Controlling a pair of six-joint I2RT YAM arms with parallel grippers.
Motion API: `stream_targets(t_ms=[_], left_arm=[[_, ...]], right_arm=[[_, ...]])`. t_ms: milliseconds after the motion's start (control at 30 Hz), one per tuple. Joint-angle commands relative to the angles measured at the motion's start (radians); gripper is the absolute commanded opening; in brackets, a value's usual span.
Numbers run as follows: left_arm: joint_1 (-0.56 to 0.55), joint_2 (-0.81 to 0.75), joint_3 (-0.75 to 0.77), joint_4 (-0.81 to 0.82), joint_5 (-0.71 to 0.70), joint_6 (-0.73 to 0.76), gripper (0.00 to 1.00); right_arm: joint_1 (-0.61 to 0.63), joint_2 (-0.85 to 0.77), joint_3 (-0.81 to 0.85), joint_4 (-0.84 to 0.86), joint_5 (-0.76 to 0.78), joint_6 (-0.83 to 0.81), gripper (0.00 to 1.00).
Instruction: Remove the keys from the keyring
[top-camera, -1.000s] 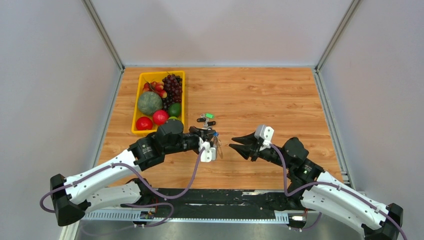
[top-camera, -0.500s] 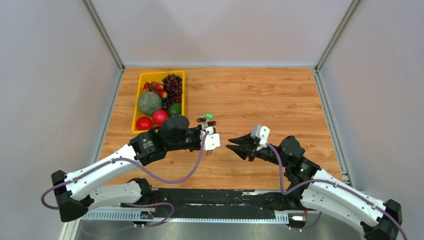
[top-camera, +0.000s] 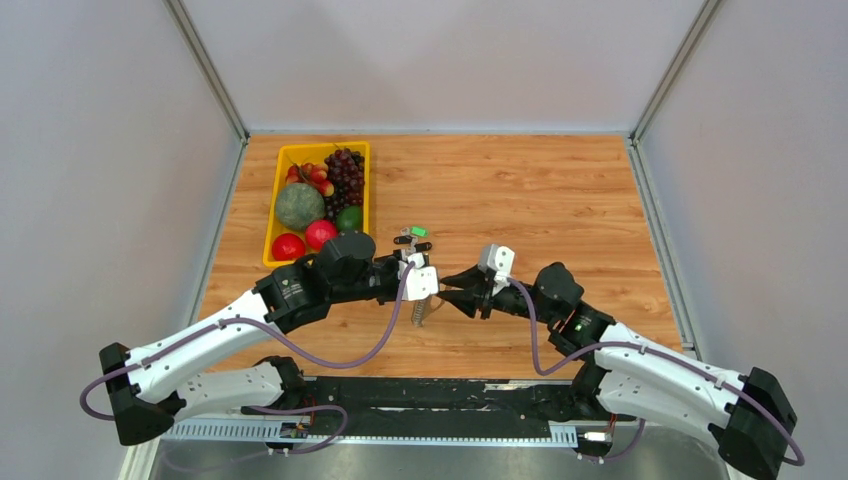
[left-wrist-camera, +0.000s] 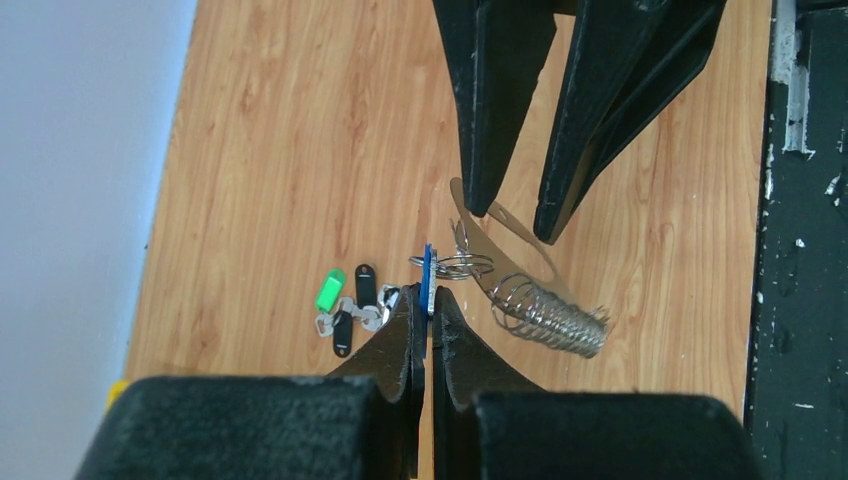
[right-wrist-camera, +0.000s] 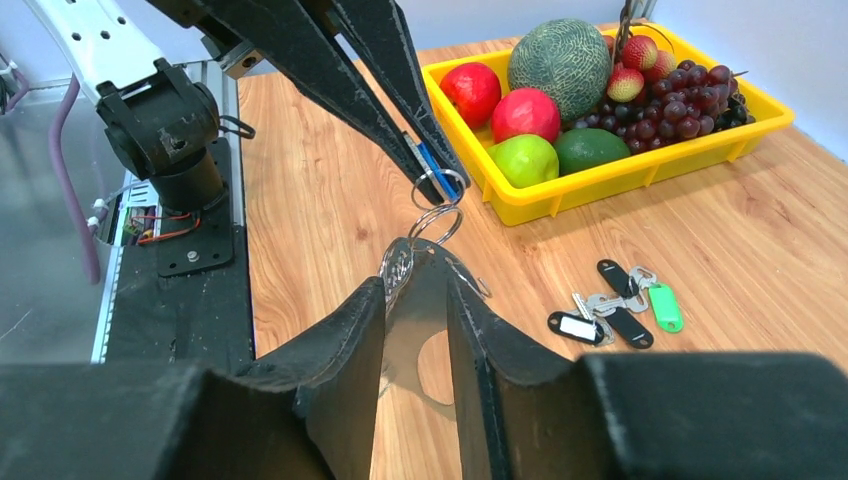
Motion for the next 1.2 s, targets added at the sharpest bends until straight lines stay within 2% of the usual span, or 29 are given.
stream_targets(t_ms=[0,467,533,667,733,867,1000,1167], left_arm=[[-0.009,-0.027,0.009,0.02,0.023,-0.034,0.0],[-0.017,-0.022,0.013,0.033,0.044,-0.06,0.0],[-0.017,-0.022,0.016,0.034,0.044,-0.062,0.0],[-0.017,-0.022,0.017,0.036,0.031,-0.072,0.0],[-0.017,-0.022,0.016,0.035,0.01,-0.083,0.0],[-0.018,-0.015,0.016,0.038,-0.042,-0.128,0.0],[-0.017,0.018,0.042,0.02,-0.108,-0.214,0.0],[-0.017,0.082,0.092,-0.034,-0.063,-0.274,0.0]], right_arm=[[0.003,0.025,0.053,0.103,-0.024,0.018,0.34],[0.002,0.107,0.077,0.17,-0.07,0.045,0.33],[0.002,0.11,0.077,0.168,-0.073,0.045,0.29],[0.003,0.101,0.085,0.127,-0.068,0.037,0.07],[0.003,0.088,0.086,0.096,-0.065,0.026,0.0],[0.002,0.034,0.061,0.08,-0.075,0.016,0.0],[0.002,-0.026,0.02,0.088,-0.178,-0.038,0.0],[0.005,-0.087,-0.014,0.115,-0.312,-0.116,0.0]])
